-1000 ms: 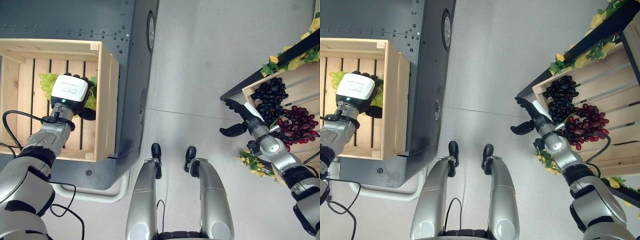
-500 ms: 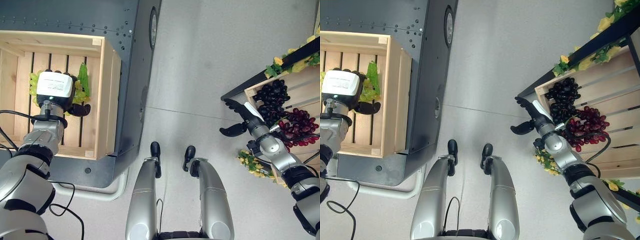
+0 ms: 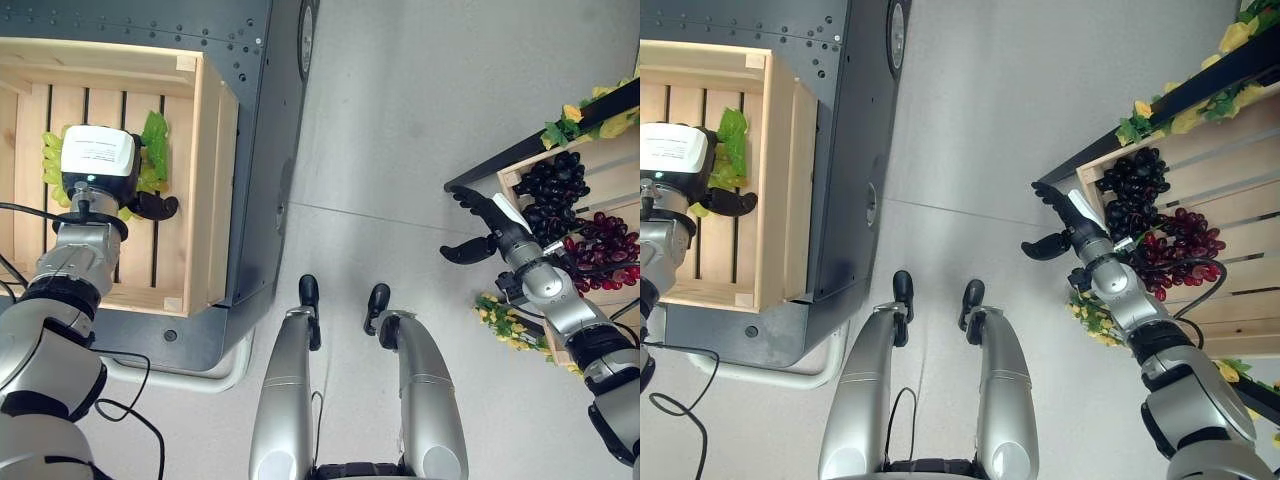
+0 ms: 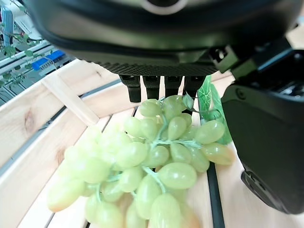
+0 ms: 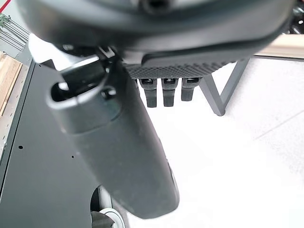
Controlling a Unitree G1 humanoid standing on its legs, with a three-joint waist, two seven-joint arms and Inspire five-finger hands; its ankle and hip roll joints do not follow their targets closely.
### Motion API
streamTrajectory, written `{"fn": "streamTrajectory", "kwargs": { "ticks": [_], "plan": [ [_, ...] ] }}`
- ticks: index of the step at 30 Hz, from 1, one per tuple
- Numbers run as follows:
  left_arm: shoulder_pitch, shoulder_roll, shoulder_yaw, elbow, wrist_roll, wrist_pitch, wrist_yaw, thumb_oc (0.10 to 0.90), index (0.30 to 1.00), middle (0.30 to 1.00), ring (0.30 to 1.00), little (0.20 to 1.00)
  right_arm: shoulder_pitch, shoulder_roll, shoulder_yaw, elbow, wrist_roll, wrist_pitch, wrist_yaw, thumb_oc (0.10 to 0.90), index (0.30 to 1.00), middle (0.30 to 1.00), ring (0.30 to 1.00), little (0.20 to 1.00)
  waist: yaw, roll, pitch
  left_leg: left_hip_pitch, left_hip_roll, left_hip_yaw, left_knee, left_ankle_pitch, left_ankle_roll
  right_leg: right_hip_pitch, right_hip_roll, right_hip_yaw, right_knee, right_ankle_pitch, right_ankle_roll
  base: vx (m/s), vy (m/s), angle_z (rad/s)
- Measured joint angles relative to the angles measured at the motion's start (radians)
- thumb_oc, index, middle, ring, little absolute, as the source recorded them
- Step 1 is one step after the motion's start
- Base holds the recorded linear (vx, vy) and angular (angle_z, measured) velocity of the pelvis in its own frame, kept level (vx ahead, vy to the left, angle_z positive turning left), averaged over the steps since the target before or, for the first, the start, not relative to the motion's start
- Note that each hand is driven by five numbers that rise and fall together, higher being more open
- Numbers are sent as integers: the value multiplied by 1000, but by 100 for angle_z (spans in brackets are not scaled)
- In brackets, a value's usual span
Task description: Pick up the fruits from the basket on one side to the basket on the other side
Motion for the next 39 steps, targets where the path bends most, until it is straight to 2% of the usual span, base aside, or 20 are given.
{"fn": "streamTrajectory", "kwargs": {
  "ticks": [8,19,21,25,26,29,34,39],
  "plan": [
    [-9,2,-3,12,-9,-5,-60,400,300,300,300,300,2,-7,0,-1,2,-11,1,800,900,900,900,900,-10,-12,1,-6,1,0,5,0,4,-1,0,-1,-5,8,2,-8,-2,-1],
    [25,2,2,14,-33,-23,4,400,300,300,300,300,18,-6,0,-9,3,-18,1,800,900,900,900,900,-5,-16,1,26,-6,2,1,3,10,31,-6,1,-4,13,7,12,1,1],
    [43,2,27,11,-90,-40,29,400,300,300,300,300,21,-6,0,-13,2,-18,1,800,900,900,900,900,-5,-16,1,32,-7,2,1,3,11,36,-7,1,-3,13,7,0,0,0],
    [99,1,136,-26,-219,-109,81,400,300,300,300,300,38,-6,-6,-21,2,-18,1,800,900,900,900,900,-4,-16,1,47,-13,2,-9,9,14,46,-13,1,-4,13,7,-7,-11,4],
    [100,0,155,-27,-234,-142,114,800,900,900,900,900,47,-6,-7,-23,1,-18,1,800,900,900,900,900,-3,-16,1,47,-16,2,-19,19,15,45,-16,0,-5,14,9,4,-18,11],
    [102,0,193,-47,-231,-216,142,800,900,900,900,900,70,-2,-8,-37,-1,-18,1,800,900,900,900,900,2,-17,0,46,-17,3,-23,25,15,43,-17,0,-4,15,10,-28,-9,5],
    [112,2,192,-92,-149,-331,229,800,900,900,900,900,92,1,-9,-62,-1,-18,0,800,900,900,900,900,4,-17,0,52,-18,7,-27,26,17,45,-18,5,-7,17,13,26,8,-1],
    [149,14,194,-117,-42,-401,362,800,900,900,900,900,134,1,-12,-72,-2,-18,0,800,900,900,900,900,3,-17,1,66,-19,13,-27,25,19,55,-19,8,-8,17,13,19,7,-3]
  ]
}}
